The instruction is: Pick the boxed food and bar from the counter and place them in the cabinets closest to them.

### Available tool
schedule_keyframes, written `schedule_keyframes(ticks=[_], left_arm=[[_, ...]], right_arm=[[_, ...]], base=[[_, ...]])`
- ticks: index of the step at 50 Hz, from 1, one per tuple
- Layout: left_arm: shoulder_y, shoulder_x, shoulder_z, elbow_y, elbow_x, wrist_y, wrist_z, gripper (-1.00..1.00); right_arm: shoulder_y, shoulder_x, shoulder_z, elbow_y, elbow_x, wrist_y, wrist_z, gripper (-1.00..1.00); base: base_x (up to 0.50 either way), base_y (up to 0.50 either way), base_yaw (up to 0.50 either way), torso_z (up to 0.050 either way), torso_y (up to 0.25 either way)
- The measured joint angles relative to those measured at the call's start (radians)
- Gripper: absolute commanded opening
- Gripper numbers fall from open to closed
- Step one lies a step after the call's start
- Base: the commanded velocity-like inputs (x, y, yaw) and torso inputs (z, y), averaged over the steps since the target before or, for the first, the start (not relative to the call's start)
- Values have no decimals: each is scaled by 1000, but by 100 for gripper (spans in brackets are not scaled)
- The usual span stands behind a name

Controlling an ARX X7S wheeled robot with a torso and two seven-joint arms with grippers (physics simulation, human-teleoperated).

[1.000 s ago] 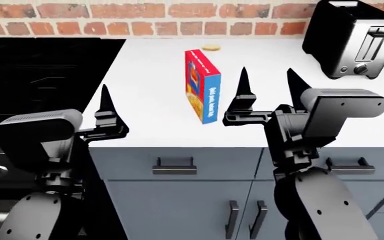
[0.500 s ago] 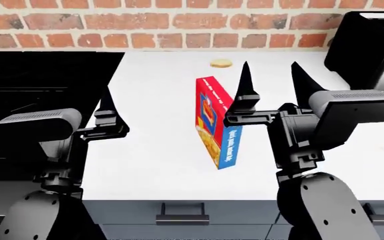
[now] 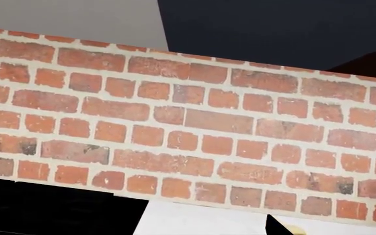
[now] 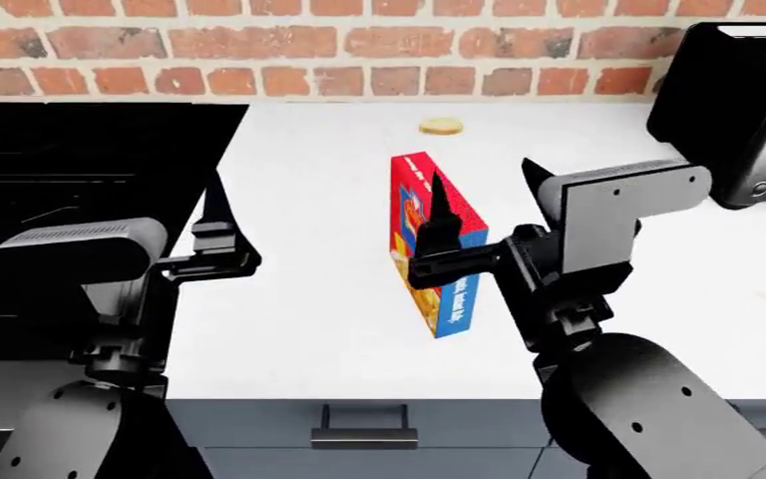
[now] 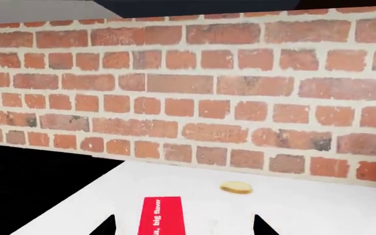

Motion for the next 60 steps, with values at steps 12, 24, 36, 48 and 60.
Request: schedule_keyframes(ticks=[12, 24, 36, 48, 60], left_arm=[[0, -8, 8, -1, -9, 3, -8, 100], [1, -14, 13, 5, -19, 0, -15, 100], [2, -20, 17, 10, -26, -1, -22, 100], [1, -25, 21, 8, -32, 3, -26, 100], [1, -30, 26, 5, -35, 7, -31, 100]], right_arm=[[24, -2, -14, 61, 21, 76, 16, 100], [34, -5, -23, 126, 30, 92, 18, 100], [37, -2, -52, 163, 36, 93, 5, 100], [40, 2, -75, 198, 37, 86, -4, 100], [43, 6, -87, 206, 45, 94, 4, -100]], base=[[0, 0, 0, 0, 0], [0, 0, 0, 0, 0], [0, 0, 0, 0, 0], [0, 0, 0, 0, 0], [0, 0, 0, 0, 0]])
